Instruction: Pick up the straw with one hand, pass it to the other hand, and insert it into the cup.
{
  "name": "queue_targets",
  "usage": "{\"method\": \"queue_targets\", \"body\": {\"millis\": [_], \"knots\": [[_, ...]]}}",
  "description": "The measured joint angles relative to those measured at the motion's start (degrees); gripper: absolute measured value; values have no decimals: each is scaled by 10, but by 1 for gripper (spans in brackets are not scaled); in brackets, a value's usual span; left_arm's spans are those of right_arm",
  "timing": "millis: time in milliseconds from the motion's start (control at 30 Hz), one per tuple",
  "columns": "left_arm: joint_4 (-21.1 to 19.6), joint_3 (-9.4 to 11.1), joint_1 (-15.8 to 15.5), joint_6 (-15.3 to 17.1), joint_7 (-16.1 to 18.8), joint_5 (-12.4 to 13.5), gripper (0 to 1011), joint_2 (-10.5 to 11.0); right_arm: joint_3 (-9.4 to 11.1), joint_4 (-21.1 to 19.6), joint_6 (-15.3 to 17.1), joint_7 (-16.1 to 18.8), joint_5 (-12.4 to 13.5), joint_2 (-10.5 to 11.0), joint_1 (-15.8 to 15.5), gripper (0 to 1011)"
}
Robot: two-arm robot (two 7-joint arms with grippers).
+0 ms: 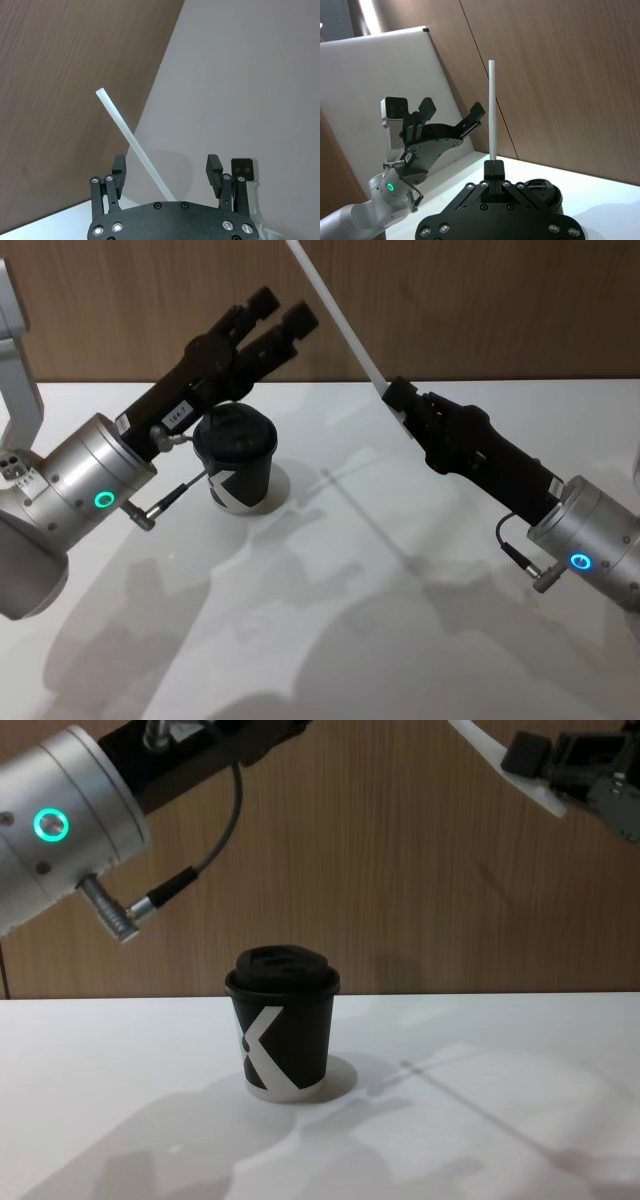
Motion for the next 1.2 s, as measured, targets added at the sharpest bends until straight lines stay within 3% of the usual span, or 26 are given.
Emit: {"method": "queue_targets", "body": {"millis": [400, 1200], "knots": [[23, 6, -22, 12, -10, -35, 1003, -13, -1, -1, 0, 0, 0, 0, 0, 0], [102, 36, -80, 26, -23, -57, 1003, -41, -1, -1, 0, 0, 0, 0, 0, 0]]}}
